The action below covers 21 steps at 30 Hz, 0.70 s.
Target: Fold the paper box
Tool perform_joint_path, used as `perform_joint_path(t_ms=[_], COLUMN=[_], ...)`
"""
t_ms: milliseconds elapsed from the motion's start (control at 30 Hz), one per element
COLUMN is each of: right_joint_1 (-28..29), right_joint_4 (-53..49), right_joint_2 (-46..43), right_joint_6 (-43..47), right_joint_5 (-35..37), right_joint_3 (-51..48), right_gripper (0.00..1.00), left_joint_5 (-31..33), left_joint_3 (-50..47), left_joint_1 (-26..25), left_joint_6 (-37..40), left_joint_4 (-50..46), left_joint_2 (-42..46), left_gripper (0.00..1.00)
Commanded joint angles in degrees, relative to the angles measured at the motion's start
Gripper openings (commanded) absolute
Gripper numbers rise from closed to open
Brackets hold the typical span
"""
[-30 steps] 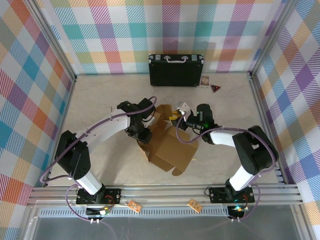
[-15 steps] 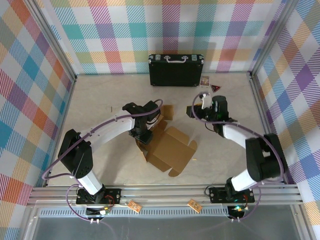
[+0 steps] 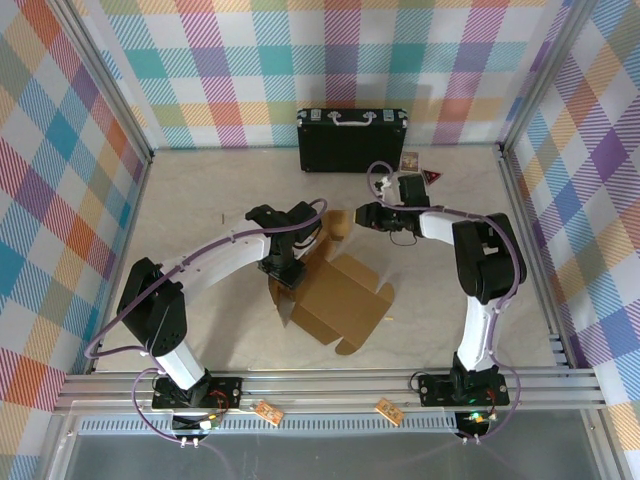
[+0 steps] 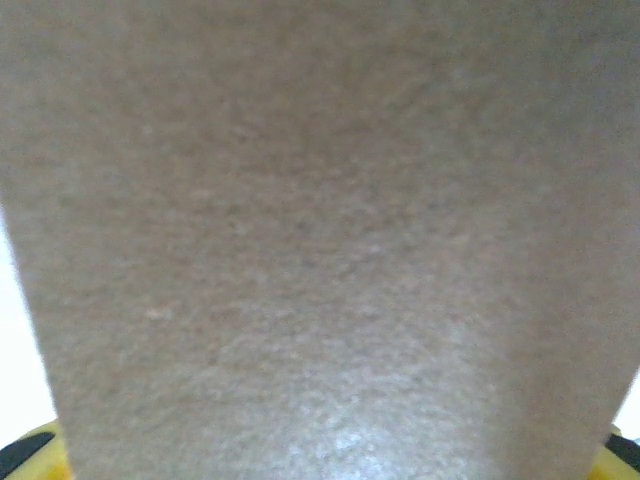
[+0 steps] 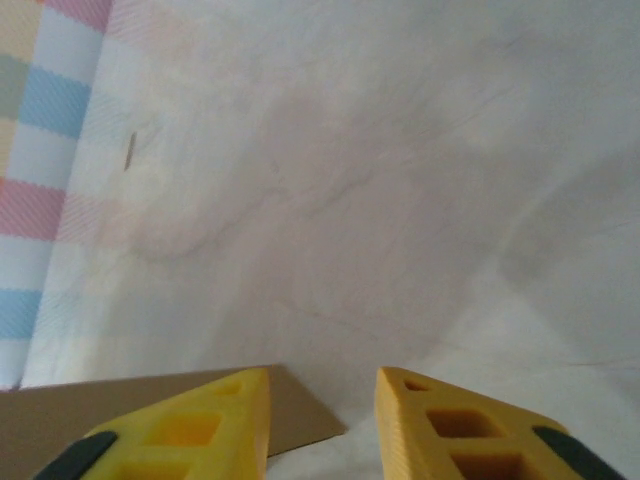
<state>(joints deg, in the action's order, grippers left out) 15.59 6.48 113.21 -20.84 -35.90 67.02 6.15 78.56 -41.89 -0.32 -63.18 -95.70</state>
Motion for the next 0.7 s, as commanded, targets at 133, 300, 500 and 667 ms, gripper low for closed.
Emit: perform_joint_path(t_ms=[133, 300, 500, 667], right_joint_1=[3.7, 6.14, 7.36, 7.56], right_joint_4=[0.34, 0.05, -2.56, -4.27], right_joint_2=[-2.43, -4.25, -5.83, -6.32], right_joint_6=[1.08, 1.97, 3.68, 4.2], right_joint_5=[-8.8, -9.12, -8.92, -8.92], right_joint_3=[-1.35, -3.7, -4.07, -4.03], right_gripper=[0.24, 0.23, 0.21, 0.2], left_joint_5=[-0.08, 0.0, 0.07, -0.07], left_joint_3=[-0.08, -0.42, 0.07, -0.07], left_joint_1=[-0.26, -0.26, -0.29, -0.28], left_joint_6=[1.64, 1.56, 1.63, 1.42], left_joint_4=[-1.96, -1.95, -2.04, -2.04], left_joint_2=[-2.12, -1.95, -2.03, -1.77], left_gripper=[0.48, 0.48, 0.48, 0.48])
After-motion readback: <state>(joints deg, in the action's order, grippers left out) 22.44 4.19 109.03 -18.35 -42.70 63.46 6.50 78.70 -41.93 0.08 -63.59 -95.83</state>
